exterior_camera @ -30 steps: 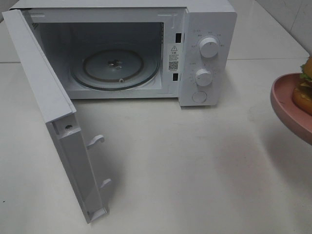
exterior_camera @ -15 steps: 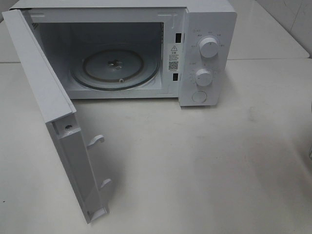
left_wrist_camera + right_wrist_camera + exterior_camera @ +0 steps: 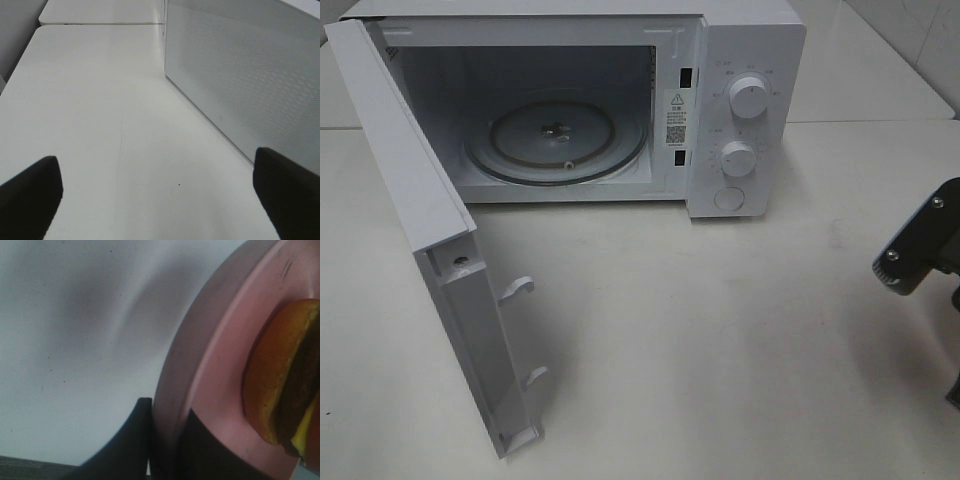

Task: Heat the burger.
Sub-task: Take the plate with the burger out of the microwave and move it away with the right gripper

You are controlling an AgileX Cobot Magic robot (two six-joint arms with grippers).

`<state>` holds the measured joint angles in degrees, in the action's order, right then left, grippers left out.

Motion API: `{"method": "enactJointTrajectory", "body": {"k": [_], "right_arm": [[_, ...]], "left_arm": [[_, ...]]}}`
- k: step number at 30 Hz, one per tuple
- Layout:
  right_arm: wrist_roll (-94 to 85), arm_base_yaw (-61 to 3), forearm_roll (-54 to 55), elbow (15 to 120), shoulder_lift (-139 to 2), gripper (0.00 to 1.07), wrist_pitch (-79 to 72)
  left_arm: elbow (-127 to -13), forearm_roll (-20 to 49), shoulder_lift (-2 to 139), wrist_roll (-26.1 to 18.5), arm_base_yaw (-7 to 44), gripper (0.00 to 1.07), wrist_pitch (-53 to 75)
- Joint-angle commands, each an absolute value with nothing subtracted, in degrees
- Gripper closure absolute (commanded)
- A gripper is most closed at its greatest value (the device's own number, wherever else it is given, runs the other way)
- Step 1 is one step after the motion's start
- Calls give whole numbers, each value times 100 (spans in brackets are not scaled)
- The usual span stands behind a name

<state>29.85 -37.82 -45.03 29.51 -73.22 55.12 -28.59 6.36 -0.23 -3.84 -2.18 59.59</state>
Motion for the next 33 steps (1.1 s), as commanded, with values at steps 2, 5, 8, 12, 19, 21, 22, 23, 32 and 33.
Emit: {"method": "enactJointTrajectory", "body": {"k": [2,5,8,12,19,21,22,23,32,33], "right_arm": [[3518,-3753,-4939,3197,-7775,101,5781],[3994,-3747,-4945,3386,-8279,101,5781],[4429,-3644,-4933,3518,-8589,100,5770],[4973,-3432,-4968,3718,-9110,99,5775],[5088,-3123,-5088,3770,-9729,97,5764],[5277,-3025,-5180,3770,-9929,96,5741],[5409,-2979,-5225,3770,-9998,96,5712],[5678,-2899,-5346,3770,-10136,95,5638],[6429,-2802,-5907,3770,-10737,93,5552],[6429,-2802,-5907,3770,-10737,93,5552]], "left_arm": [[-2842,642,-143,-395,-223,9,5953],[-2842,642,-143,-395,-223,9,5953],[-2842,642,-143,-395,-223,9,5953],[-2842,642,-143,-395,-223,9,5953],[-2842,642,-143,-395,-223,9,5953],[-2842,642,-143,-395,-223,9,5953],[-2842,642,-143,-395,-223,9,5953],[-2842,642,-143,-395,-223,9,5953],[-2842,642,-143,-395,-223,9,5953],[-2842,642,-143,-395,-223,9,5953]]}}
